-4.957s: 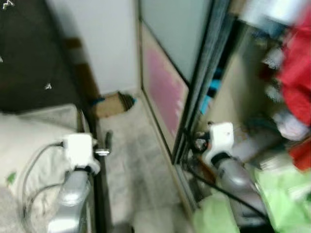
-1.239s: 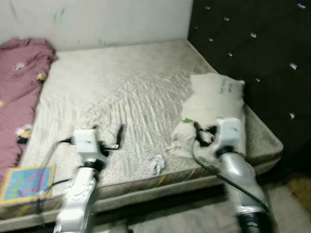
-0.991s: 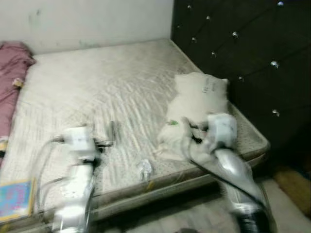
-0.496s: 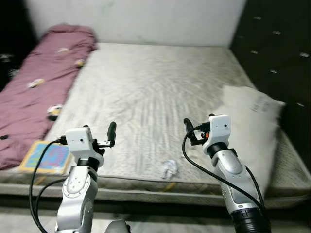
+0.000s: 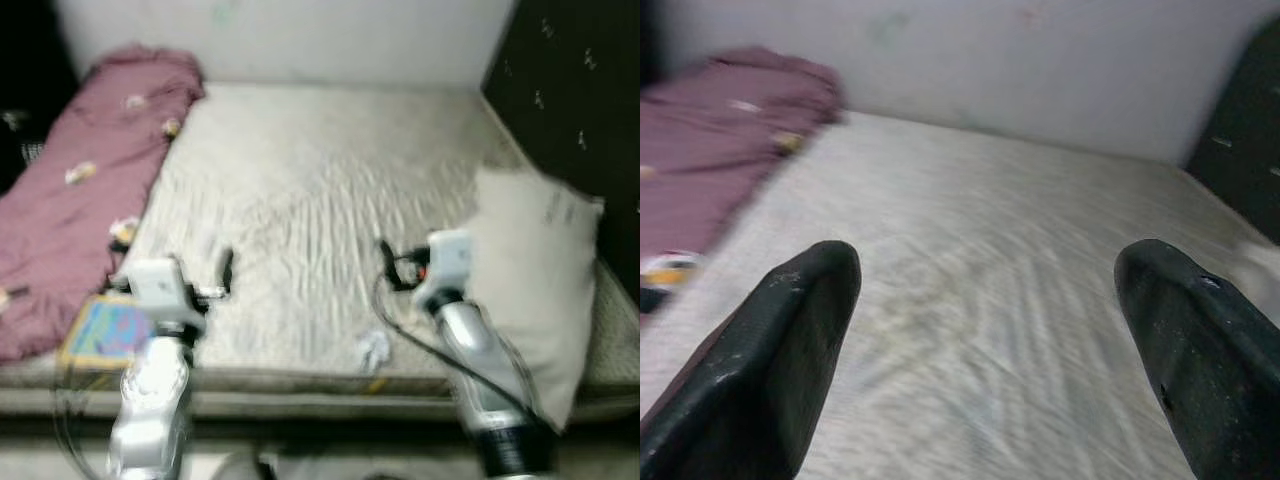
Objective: Clean up the room
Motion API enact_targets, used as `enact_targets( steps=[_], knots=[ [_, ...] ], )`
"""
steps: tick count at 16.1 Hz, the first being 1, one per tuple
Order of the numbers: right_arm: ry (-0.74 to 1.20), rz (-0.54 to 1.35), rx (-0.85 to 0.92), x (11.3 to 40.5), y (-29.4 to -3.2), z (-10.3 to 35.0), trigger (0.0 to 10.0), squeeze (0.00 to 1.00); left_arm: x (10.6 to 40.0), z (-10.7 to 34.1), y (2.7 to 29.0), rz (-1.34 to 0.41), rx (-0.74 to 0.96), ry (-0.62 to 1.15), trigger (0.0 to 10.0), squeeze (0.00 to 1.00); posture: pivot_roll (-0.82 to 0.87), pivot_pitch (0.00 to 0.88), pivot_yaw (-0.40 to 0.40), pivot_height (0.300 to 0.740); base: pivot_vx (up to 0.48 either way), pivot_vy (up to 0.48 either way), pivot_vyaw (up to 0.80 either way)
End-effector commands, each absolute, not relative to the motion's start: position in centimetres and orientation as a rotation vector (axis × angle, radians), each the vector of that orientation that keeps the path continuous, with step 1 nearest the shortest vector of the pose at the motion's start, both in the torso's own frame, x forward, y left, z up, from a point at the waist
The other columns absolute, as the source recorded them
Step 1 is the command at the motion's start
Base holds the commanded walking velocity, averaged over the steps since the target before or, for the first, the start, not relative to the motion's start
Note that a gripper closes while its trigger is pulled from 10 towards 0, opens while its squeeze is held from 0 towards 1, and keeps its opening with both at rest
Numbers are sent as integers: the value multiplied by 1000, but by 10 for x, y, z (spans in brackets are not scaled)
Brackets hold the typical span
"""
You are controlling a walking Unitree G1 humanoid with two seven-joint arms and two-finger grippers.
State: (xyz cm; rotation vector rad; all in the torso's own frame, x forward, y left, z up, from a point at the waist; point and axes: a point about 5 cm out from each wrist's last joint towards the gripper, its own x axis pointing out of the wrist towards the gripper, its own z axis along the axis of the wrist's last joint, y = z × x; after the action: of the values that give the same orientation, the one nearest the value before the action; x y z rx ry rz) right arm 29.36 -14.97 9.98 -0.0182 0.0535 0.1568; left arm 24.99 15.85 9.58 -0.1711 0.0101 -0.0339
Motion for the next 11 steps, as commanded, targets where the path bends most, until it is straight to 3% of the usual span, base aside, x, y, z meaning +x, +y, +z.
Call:
enact_targets(
  steps=[1, 2, 11],
  knots=[
    [56, 138, -11, 293, -153, 99, 10000, 0, 250, 97, 161, -37, -153, 2, 10000, 0, 40, 24, -40, 740, 0, 0, -800],
    [53, 134, -11, 293, -153, 100, 10000, 0, 249, 97, 162, -42, -150, 2, 10000, 0, 40, 21, -39, 740, 0, 0, -638],
    [44, 114, -17, 293, -156, 101, 10000, 0, 247, 98, 161, -50, -154, 7, 10000, 0, 39, 19, -40, 740, 0, 0, 0]
  ],
)
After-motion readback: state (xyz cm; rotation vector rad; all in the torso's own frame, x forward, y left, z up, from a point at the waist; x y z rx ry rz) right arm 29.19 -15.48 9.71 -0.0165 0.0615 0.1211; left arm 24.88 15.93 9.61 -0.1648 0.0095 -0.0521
